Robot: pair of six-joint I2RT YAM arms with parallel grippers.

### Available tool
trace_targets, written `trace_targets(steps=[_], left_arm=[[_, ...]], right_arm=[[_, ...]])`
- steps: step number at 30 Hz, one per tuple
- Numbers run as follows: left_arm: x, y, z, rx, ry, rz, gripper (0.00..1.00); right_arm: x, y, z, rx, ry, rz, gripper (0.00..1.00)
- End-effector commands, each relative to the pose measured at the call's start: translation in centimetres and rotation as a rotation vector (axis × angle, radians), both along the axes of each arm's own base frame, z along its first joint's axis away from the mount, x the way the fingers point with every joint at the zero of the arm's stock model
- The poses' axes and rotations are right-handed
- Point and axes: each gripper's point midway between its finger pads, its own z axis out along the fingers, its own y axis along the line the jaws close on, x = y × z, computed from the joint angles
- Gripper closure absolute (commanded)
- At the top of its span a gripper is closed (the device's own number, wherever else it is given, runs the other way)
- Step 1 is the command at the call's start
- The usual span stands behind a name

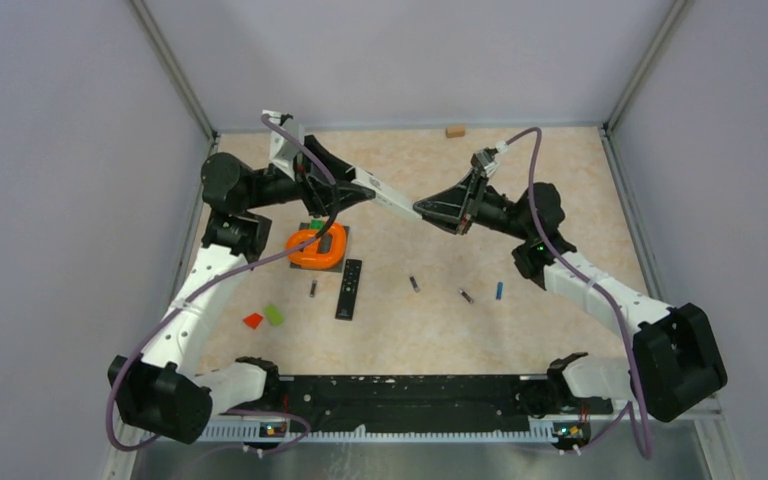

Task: Load the batteries into the remote control
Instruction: Remove the battery cover from the remote control.

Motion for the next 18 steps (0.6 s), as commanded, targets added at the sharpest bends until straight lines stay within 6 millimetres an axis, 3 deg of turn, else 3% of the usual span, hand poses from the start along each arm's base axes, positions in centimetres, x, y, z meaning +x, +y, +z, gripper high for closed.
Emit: trace_targets(steps=[1,8,11,13,18], left_arm=[[-0.9,0.5,1.8,-0.008,-0.1,0.019,1.0],[-0.6,0.8,0.9,0.063,-0.116,0.047,1.0],[-0.3,0.8,0.5,0.076,-0.108,0.055,1.0],[0.0,0.7,0.3,0.077,-0.103,0.063,1.0],[1.0,0.9,-0.1,0.086,-0.095,0.114,1.0]], right_arm=[[-0.1,-0.1,2.2,0.01,-0.064,-0.001,0.76],[0.1,-0.4,2.2,-0.028,-0.073,-0.044,0.78],[-0.1,-0.6,3.1,0.004,-0.097,-0.047,0.88],[-0.3,-0.7,3.5,0.03,-0.096,-0.045,0.99],[-0.4,-1.4,3.8,0.064,-0.124,-0.084,1.0]])
